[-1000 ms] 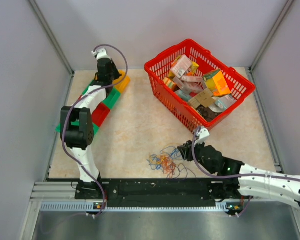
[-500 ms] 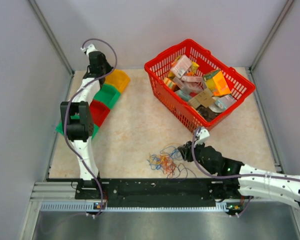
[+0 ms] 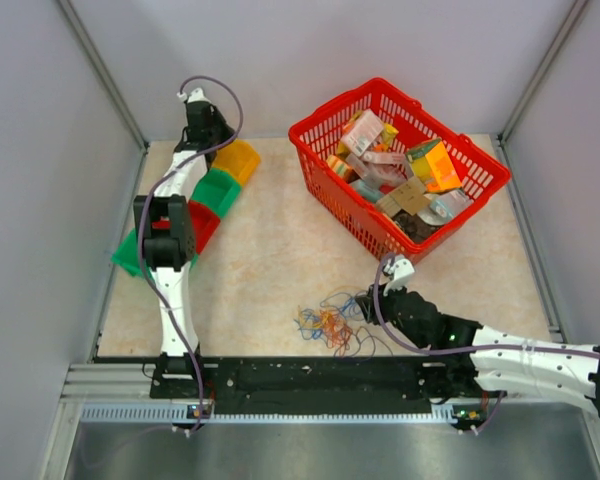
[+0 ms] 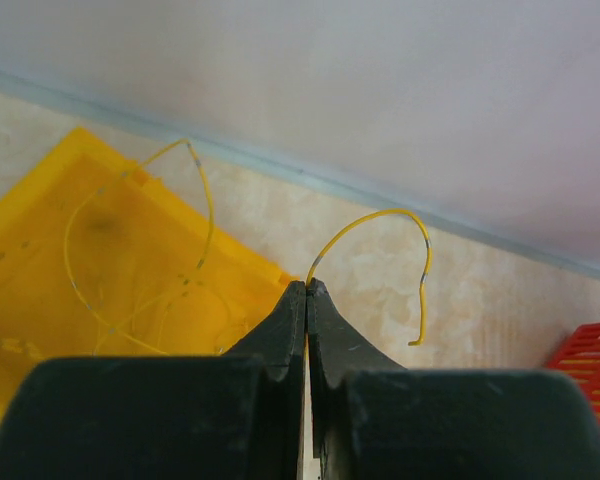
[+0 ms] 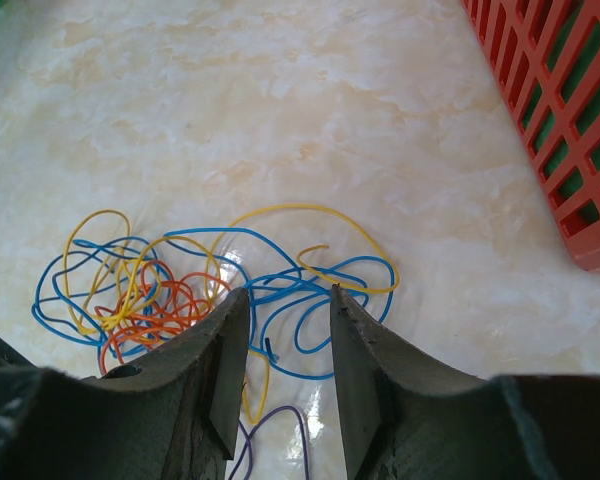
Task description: Untangle the cables
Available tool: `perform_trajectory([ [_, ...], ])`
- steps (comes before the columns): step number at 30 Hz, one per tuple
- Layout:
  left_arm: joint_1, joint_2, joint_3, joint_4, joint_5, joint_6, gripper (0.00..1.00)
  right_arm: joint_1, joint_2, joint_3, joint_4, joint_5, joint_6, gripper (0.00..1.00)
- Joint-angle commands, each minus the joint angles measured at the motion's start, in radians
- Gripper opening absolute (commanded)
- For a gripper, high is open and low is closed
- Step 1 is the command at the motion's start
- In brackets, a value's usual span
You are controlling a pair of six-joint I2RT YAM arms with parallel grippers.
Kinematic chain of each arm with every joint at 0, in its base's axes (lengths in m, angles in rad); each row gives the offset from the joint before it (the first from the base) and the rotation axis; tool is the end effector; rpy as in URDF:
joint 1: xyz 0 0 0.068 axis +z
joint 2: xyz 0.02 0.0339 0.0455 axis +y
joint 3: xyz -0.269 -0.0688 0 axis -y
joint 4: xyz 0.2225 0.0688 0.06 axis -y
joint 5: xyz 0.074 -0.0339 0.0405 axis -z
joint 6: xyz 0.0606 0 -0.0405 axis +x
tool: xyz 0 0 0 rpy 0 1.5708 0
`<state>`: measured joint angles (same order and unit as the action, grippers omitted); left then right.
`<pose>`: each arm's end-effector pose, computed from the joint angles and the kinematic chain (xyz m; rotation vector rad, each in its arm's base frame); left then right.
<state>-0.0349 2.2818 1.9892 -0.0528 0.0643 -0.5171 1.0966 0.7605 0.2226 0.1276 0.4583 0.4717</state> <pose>0.5520 -0.0232 0.2651 -0.4204 1.8933 -0.4314 0.0990 0.1342 0.1853 -0.3172 1.9566 0.5835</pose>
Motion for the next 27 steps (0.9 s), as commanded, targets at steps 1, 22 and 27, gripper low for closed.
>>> perform_trajectory([
  [1,0.003,-0.037,-0.076,0.008,0.006,-0.003,0.00,0.002,-0.010,0.017,0.038,0.011,0.001,0.38],
  [22,0.058,-0.174,-0.201,-0.102,-0.069,-0.047,0.60,0.003,-0.056,0.011,0.020,-0.006,0.008,0.38],
  [27,0.058,-0.296,-0.294,-0.064,-0.002,-0.096,0.81,0.003,-0.017,0.024,0.023,-0.012,0.005,0.38],
])
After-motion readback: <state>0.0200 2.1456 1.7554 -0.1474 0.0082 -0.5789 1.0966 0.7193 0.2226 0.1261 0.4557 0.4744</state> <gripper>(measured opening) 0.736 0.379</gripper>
